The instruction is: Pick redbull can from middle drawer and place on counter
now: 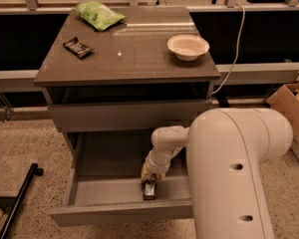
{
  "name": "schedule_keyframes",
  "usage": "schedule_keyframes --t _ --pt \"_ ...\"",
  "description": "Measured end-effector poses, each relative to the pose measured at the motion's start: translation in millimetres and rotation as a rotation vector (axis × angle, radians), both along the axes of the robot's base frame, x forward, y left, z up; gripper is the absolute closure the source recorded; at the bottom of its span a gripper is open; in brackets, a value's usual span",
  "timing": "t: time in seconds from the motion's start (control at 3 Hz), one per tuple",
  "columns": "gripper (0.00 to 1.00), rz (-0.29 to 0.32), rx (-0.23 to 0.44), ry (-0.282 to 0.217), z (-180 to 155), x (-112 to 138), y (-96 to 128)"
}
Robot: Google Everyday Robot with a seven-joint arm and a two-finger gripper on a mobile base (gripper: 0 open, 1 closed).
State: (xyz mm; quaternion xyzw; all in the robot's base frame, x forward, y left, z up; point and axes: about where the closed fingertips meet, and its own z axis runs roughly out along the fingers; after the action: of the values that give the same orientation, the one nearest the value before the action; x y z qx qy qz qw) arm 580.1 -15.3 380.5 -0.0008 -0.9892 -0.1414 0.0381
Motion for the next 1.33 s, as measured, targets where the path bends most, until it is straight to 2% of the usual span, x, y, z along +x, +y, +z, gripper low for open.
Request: schedule_keyframes --t 0.33,0.67,1.0,1.33 --pt "0.89 -0.005 0.004 -0.022 16 -2 -1" --pt "1.0 0.001 0.098 -0.047 59 -6 -2" --pt "1.0 0.052 0.251 -0.111 129 -10 -5" --pt "1.0 0.152 0.408 -0.219 227 -22 -11"
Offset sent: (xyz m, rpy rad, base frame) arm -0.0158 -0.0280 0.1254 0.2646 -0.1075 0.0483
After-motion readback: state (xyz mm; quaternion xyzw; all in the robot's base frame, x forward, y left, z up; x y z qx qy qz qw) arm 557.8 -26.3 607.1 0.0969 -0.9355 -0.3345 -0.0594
